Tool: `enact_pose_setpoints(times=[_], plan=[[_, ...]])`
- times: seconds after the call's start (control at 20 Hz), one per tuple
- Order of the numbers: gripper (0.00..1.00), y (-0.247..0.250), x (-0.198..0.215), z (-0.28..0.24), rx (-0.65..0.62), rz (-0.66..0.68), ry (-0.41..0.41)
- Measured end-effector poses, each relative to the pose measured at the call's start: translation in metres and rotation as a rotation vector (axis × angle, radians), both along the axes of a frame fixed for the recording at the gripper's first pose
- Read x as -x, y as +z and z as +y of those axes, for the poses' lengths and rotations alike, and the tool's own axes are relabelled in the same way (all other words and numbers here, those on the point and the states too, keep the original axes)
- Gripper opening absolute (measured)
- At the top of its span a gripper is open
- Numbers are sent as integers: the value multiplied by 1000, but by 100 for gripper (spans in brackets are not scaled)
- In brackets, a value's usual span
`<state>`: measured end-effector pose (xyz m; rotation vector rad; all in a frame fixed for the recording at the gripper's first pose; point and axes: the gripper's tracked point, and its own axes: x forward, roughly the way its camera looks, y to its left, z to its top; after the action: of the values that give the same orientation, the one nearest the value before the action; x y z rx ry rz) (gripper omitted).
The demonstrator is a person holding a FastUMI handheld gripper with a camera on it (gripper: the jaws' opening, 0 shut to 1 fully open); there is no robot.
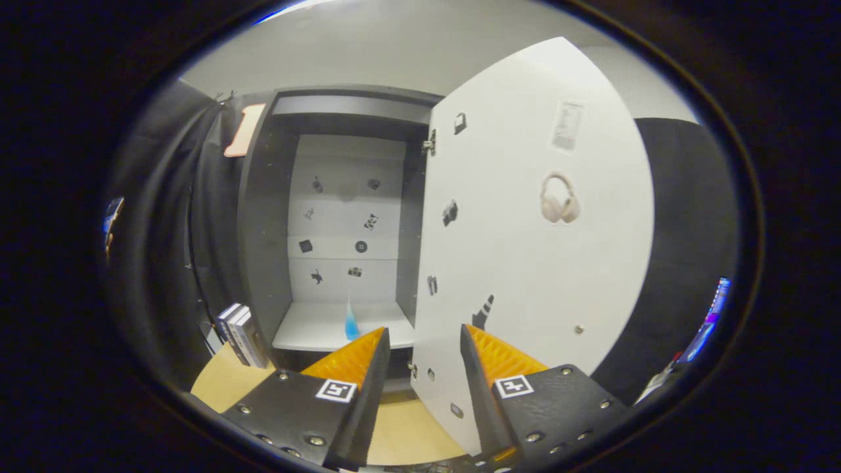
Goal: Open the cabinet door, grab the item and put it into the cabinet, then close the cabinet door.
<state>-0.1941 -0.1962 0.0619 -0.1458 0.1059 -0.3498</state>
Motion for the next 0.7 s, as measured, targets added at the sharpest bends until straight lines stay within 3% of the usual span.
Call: enact_pose_setpoints(times=[0.55,0.7], plan=[[62,19,109,-115,-66,-99,-347],[93,25,122,-145,-35,-118,-426]])
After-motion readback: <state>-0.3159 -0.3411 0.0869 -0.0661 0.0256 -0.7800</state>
